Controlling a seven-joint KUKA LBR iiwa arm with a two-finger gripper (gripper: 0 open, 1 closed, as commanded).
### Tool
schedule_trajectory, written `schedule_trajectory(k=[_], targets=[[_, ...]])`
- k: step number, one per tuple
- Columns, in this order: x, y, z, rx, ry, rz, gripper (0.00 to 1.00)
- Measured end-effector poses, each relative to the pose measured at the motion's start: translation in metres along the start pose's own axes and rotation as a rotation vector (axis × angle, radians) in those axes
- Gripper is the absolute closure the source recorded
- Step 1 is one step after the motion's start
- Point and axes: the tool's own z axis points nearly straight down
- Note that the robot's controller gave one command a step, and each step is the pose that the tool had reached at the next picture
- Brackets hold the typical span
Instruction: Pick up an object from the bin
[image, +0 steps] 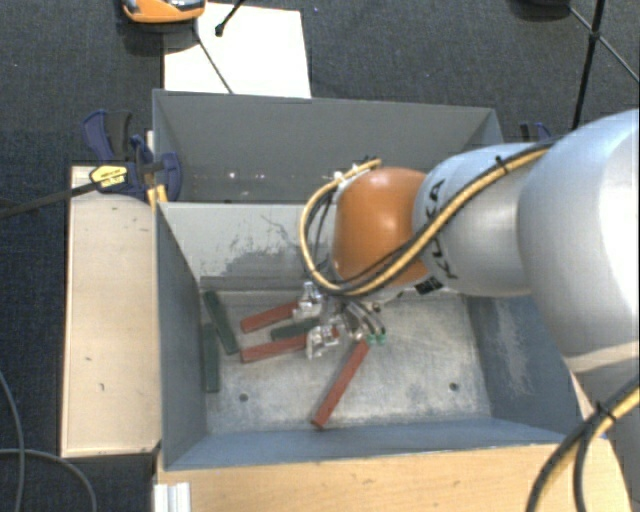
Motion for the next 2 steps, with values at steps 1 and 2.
schedule_trajectory(k=[1,2], targets=[[0.002,0.0,-0.004,0.001,0.013,0.0,1.0],[0.004,0.0,-0.023,0.001,0.025,0.002,1.0]])
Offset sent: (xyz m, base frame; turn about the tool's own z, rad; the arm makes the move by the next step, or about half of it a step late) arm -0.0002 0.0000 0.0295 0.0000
